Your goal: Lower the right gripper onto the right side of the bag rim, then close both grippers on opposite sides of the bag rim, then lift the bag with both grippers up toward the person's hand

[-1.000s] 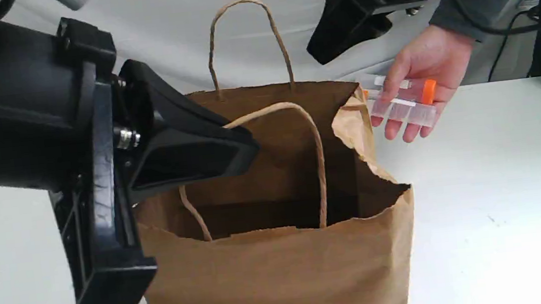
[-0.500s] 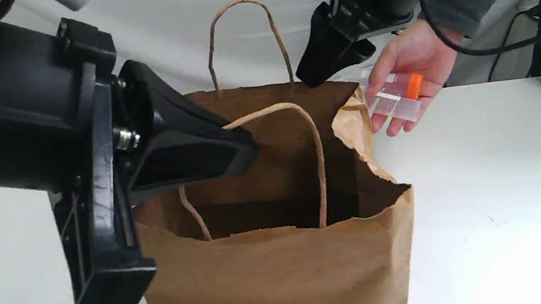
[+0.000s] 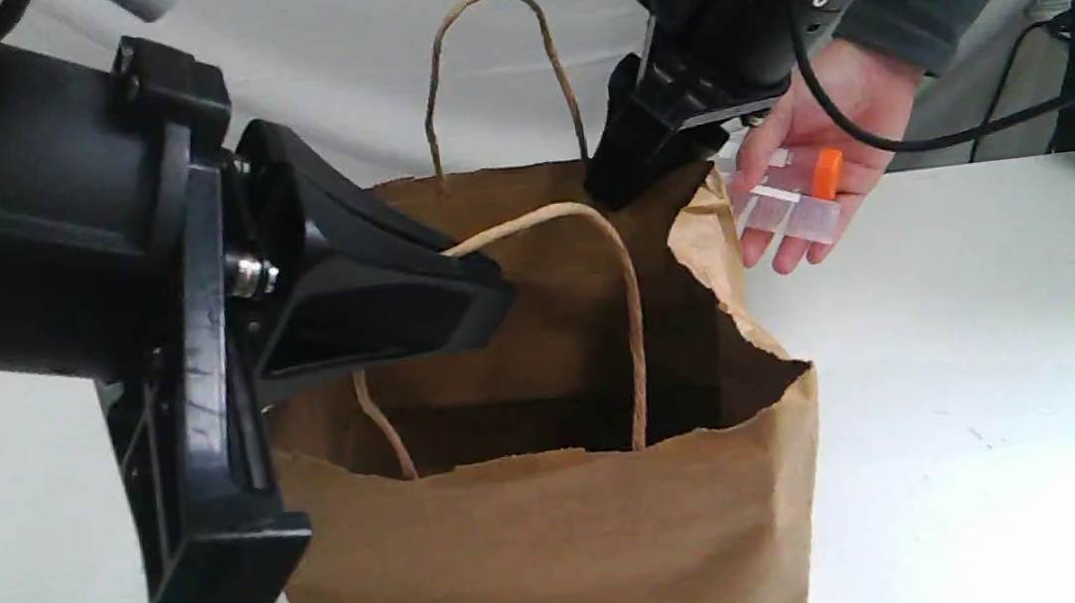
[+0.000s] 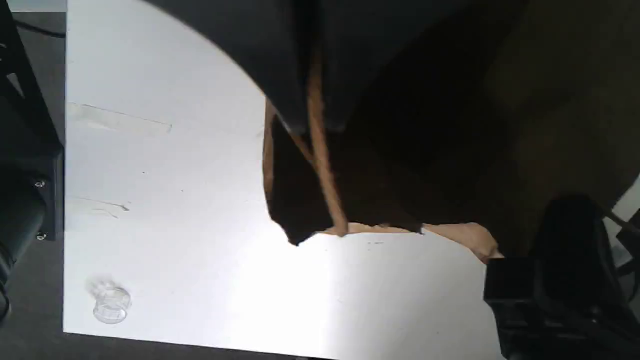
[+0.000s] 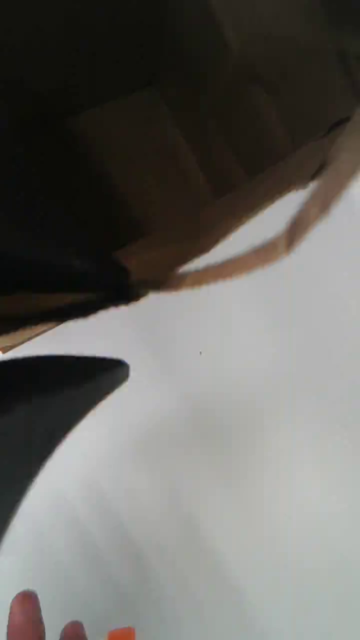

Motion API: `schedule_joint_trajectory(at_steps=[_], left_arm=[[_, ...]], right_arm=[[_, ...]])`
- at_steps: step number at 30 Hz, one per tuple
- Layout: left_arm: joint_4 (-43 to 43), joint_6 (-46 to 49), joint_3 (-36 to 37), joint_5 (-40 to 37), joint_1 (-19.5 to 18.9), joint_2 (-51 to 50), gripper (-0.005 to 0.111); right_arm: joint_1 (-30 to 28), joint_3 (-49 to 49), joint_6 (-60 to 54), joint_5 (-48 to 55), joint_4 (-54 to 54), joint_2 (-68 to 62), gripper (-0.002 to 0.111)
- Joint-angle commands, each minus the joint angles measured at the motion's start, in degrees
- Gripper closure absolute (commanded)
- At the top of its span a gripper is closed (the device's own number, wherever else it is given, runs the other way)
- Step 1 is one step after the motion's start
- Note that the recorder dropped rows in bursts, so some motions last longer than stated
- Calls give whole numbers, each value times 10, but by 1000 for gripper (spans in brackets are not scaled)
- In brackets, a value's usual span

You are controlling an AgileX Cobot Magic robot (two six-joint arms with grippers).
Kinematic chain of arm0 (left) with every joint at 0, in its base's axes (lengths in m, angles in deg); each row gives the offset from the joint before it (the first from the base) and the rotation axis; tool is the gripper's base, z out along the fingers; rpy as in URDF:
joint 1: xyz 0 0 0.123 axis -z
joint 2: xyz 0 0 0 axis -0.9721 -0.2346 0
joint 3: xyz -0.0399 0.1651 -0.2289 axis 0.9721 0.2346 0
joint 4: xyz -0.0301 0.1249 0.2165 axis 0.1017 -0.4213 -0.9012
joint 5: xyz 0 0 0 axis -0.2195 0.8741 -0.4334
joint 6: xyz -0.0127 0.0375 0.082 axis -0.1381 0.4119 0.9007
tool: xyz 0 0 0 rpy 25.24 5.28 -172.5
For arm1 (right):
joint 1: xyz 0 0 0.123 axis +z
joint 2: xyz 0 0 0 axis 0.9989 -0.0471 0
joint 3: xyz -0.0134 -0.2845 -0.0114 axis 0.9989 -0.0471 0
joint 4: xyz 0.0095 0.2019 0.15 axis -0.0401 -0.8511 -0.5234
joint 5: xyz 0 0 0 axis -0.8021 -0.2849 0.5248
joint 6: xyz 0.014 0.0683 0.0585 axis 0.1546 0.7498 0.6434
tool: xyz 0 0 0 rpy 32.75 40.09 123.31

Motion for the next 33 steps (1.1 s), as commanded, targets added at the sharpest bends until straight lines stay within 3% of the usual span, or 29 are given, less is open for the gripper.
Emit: schedule_joint_trajectory(at_steps=[1, 12, 19, 24, 33], left_arm=[[-1, -7, -2, 1, 4, -1, 107], [-1, -11, -3, 18, 4, 0, 107], [-1, -34, -82, -26, 4, 0, 107], [-2, -54, -134, -48, 4, 0, 107], [-1, -56, -139, -32, 4, -1, 107]], right_arm=[[1, 2, -2, 0, -7, 1, 108], [0, 2, 45, 0, -54, 1, 108], [-6, 3, 80, 0, -84, 1, 108], [-40, 3, 89, 0, -169, 1, 108], [-102, 3, 167, 0, -260, -30, 108]])
